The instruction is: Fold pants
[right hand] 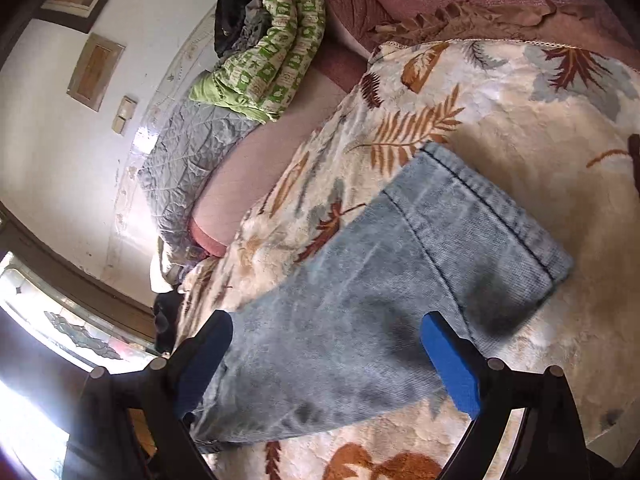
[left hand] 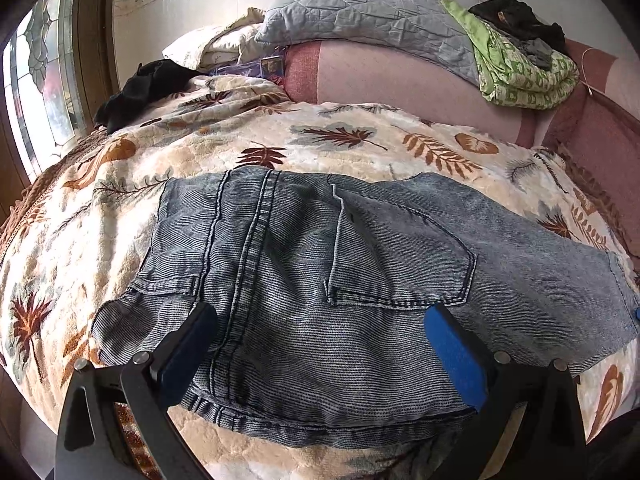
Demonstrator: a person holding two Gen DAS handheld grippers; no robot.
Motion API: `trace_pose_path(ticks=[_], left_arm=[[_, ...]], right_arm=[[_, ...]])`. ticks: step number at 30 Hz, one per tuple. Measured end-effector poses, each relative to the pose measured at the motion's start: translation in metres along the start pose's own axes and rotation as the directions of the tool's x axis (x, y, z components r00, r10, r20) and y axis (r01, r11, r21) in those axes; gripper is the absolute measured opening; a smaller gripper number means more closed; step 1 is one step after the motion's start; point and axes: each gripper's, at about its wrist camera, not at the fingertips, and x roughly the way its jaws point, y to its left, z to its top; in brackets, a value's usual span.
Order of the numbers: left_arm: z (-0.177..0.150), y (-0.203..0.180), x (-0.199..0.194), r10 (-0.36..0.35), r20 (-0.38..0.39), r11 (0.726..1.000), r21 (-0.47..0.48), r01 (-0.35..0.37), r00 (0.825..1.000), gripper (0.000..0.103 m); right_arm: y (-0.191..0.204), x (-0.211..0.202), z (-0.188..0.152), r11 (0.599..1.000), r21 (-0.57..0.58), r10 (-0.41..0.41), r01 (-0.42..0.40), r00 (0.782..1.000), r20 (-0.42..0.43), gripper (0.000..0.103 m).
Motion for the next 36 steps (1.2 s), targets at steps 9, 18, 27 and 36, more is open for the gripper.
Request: trace_pose_path(ticks=[9,18,27,36], left_arm=[[0.001,0.001,0.000,-0.001,0.006,1.000,0.002,0.001,1.000,0.103],[0.003,0.001,0.004,0.000,0.003,1.000,-0.006,0.000,1.000,0.103],[0.003,0.001,0.000,-0.020,0.009,1.000,-0.008,0.020,1.000,0.103],[-0.001,-0.003,-0.005,-0.030,0.018,0.999,0.019,0.030,0.999,0.103]], right_arm=[[0.000,0.077,0.079,0.987,0.149,0.077,-0.057,0.988,-0.131,0.097],[-0.014,0.110,0.092,0.981,0.186,0.082,-0.045,0.977,-0.196,0.097],[-0.003,0.091,0.044,0.995,0.083,-0.032,0.060,0.952,-0.303,0.097],[0.019,0.017,0.041,0.999,0.042,0.024,-0.018,0.987,-0.156,0.097]])
